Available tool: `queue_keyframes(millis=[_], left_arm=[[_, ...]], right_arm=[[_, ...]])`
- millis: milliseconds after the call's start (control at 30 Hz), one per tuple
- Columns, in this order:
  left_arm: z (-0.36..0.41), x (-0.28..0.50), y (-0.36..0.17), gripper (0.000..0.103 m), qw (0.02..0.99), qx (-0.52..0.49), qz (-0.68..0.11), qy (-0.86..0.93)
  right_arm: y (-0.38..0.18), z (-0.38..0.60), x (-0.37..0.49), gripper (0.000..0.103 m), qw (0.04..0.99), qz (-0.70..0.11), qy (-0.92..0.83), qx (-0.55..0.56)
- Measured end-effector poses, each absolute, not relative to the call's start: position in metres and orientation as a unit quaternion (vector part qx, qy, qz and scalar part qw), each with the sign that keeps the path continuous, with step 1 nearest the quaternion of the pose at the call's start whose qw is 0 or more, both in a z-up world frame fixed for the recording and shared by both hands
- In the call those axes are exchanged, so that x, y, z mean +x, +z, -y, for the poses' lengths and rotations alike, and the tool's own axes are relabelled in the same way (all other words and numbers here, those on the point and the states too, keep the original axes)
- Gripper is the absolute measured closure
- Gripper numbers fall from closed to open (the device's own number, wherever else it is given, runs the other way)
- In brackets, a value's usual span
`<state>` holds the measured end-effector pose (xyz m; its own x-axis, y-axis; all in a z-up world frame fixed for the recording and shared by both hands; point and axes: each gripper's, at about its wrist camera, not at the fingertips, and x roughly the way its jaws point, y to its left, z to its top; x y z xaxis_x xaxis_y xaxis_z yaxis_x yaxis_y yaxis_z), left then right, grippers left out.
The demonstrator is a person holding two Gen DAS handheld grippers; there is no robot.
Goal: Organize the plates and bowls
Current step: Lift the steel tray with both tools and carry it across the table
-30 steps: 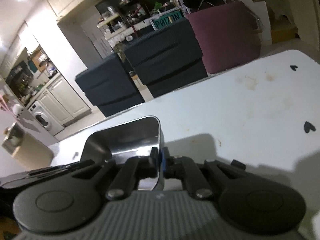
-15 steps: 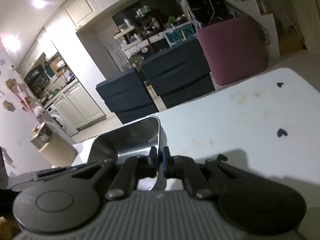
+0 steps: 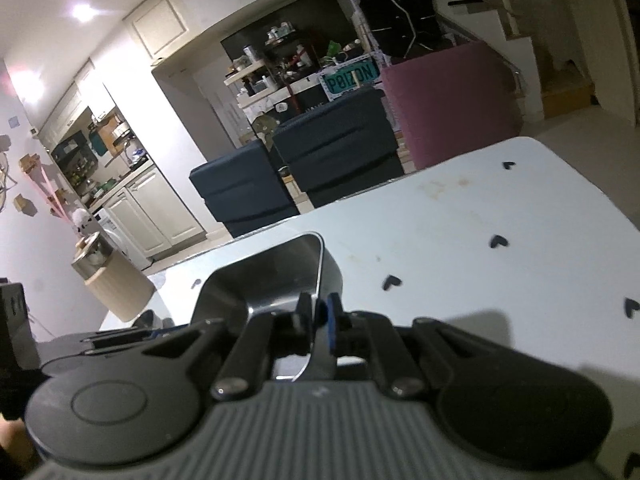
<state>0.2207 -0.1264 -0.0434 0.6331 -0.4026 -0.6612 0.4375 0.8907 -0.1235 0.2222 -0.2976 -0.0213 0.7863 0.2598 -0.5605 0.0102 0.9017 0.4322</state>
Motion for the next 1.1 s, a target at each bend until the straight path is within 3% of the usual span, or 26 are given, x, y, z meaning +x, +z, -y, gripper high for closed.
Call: queue_keyframes(millis=[233,600,1100], left_arm=[[0.143,0.220,-0.068,0.094,0.887,0.067,-0.384,-0.247],[0.155,0.222,-0.104,0.083,0.863,0.114,-0.425,-0.251],[0.170,0.226,-0.126,0.082,0.849,0.132,-0.442,-0.256]], right_arm=[[-0.028,0.302,0.212,0.092,0.918,-0.332,0.054,0.211],[-0.034,0.283,0.222,0.092,0.912,-0.366,0.045,0.178],[-0.051,0.278,0.224,0.092,0.906,-0.397,0.042,0.140]])
